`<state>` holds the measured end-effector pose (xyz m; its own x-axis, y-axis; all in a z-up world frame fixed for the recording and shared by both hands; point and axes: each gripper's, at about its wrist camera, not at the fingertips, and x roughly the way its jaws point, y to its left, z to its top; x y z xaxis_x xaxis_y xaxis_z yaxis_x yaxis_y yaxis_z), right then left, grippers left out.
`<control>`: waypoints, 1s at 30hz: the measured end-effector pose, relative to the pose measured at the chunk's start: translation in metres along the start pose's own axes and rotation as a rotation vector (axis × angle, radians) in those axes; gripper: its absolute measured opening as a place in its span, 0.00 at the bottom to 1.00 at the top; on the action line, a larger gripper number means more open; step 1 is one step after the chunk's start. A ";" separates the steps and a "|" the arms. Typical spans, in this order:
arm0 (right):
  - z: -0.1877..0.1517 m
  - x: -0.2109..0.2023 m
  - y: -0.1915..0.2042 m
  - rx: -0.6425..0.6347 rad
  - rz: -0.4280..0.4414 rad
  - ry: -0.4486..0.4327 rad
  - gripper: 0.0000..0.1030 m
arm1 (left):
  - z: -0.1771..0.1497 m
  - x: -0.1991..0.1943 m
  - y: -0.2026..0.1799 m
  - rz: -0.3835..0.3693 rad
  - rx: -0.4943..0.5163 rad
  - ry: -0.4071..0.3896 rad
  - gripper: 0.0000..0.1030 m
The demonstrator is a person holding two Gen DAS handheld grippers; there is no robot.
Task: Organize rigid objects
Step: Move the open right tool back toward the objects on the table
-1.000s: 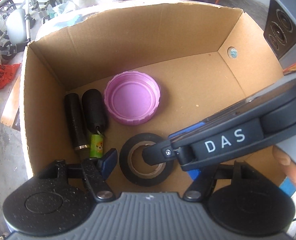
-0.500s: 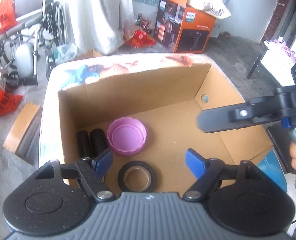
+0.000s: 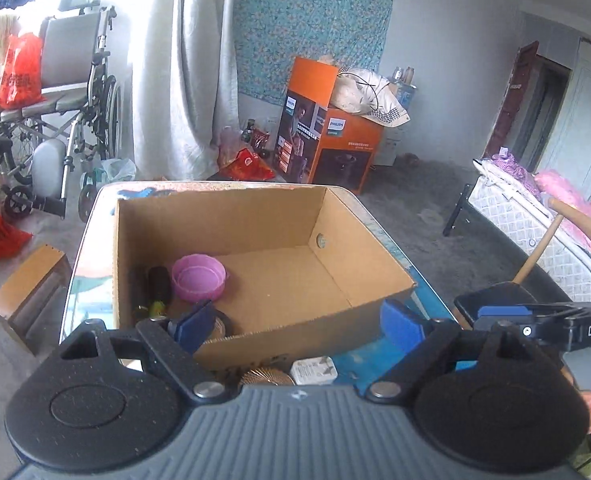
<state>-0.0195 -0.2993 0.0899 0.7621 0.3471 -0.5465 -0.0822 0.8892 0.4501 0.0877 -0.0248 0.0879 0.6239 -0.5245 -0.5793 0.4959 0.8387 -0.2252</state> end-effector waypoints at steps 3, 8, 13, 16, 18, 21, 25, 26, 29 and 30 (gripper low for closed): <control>-0.013 0.002 0.006 -0.012 -0.030 0.024 0.99 | -0.012 -0.005 -0.008 -0.035 0.032 -0.045 0.88; -0.014 -0.005 0.023 -0.055 -0.061 -0.026 0.99 | -0.018 -0.011 -0.030 0.053 0.144 -0.099 0.92; -0.010 -0.006 0.031 -0.064 -0.056 -0.001 0.99 | -0.018 -0.016 -0.053 0.081 0.157 -0.137 0.96; -0.011 -0.008 0.035 -0.068 -0.079 0.014 0.99 | -0.023 -0.014 -0.066 0.097 0.185 -0.123 0.96; -0.010 -0.011 0.036 -0.066 -0.089 0.010 0.99 | -0.024 -0.010 -0.069 0.123 0.184 -0.100 0.96; -0.010 -0.014 0.034 -0.053 -0.100 -0.004 0.99 | -0.024 -0.006 -0.067 0.134 0.167 -0.065 0.96; -0.011 -0.013 0.030 -0.035 -0.117 0.001 0.99 | -0.020 -0.004 -0.059 0.145 0.108 -0.045 0.96; -0.013 -0.012 0.030 -0.036 -0.127 0.004 0.99 | -0.018 -0.005 -0.057 0.139 0.087 -0.038 0.96; -0.015 -0.011 0.030 -0.051 -0.159 -0.003 0.99 | -0.020 -0.012 -0.055 0.123 0.063 -0.045 0.96; -0.015 -0.012 0.030 -0.054 -0.164 -0.005 0.99 | -0.022 -0.013 -0.056 0.130 0.063 -0.042 0.96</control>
<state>-0.0409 -0.2718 0.0991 0.7712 0.1952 -0.6060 0.0087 0.9485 0.3166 0.0385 -0.0618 0.0908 0.7097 -0.4185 -0.5667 0.4451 0.8899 -0.0998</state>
